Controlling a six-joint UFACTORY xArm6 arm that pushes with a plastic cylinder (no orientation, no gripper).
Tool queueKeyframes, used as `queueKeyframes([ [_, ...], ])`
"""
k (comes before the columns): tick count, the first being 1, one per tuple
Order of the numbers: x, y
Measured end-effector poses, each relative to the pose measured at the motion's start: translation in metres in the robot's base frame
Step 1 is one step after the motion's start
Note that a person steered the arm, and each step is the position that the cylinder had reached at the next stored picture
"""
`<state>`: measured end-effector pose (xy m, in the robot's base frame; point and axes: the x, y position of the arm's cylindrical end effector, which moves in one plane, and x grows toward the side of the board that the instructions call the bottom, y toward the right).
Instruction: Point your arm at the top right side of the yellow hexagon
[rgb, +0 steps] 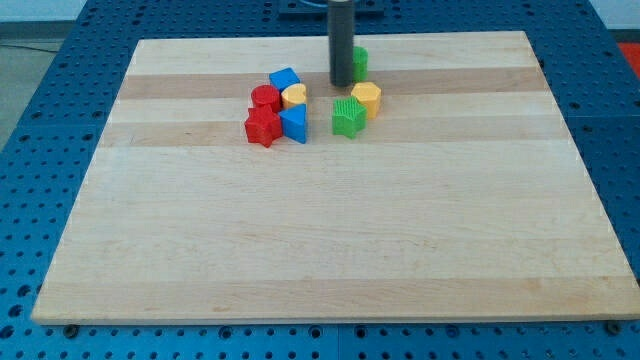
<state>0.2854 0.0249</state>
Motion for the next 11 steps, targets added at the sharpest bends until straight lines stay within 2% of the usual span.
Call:
queueKeyframes([
  [3, -0.029, 0.010],
  [5, -0.031, 0.010],
  [8, -0.030, -0.020],
  [9, -0.025, -0.002],
  [10, -0.002, 0.048],
  [11, 0.043, 0.083],
])
